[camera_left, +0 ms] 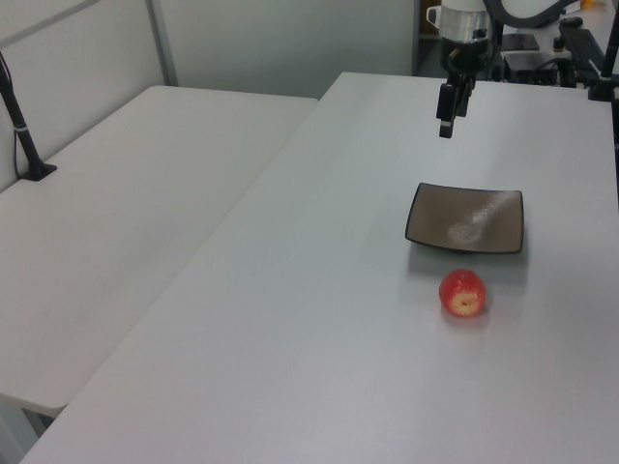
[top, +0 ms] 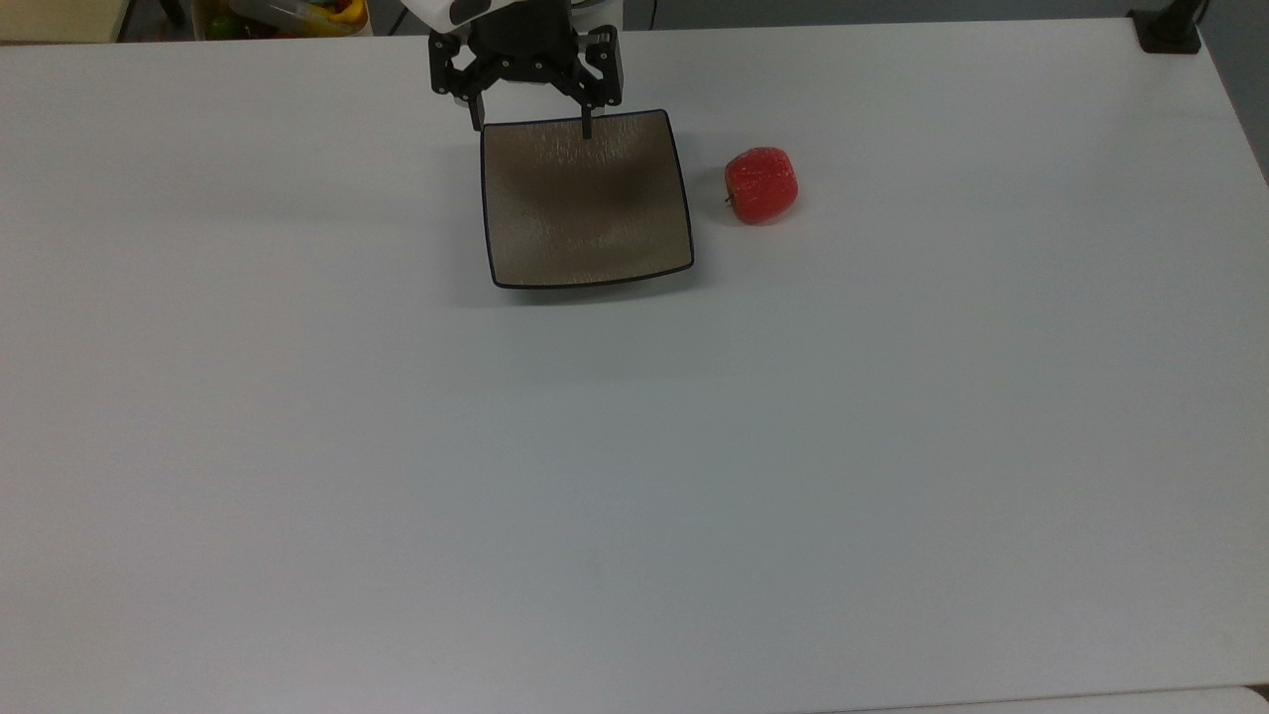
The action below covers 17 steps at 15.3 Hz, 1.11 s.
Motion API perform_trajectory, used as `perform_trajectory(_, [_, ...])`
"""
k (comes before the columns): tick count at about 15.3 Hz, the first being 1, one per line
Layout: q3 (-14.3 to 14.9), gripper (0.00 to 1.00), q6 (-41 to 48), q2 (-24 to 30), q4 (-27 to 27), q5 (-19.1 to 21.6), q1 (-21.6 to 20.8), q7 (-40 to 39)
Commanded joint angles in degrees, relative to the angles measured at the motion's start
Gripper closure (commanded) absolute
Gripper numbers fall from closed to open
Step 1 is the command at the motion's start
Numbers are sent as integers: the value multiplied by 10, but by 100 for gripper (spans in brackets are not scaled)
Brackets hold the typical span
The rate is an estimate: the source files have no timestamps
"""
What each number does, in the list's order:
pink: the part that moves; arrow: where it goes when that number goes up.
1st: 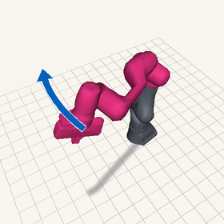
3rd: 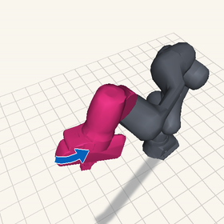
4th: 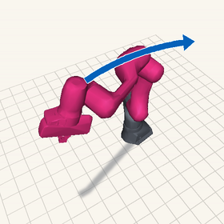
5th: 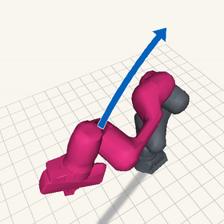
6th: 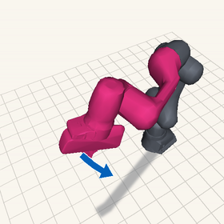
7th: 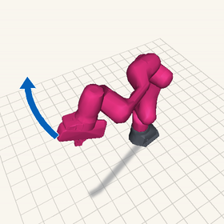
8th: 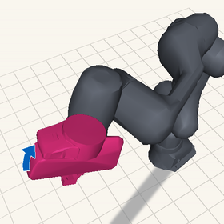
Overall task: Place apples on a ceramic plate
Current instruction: 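Move the open gripper from above the plate toward the red apple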
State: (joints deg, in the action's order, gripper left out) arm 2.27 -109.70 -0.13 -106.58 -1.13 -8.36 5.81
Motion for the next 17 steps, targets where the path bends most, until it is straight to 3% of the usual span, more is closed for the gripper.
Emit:
perform_trajectory(1, [-3,0,19,4,3,-5,-3,-5])
perform_trajectory(9, [-3,0,20,2,2,0,-2,7])
perform_trajectory(12, [-5,0,20,4,1,1,-6,88])
perform_trajectory(17, [-24,0,20,6,-13,7,-26,291])
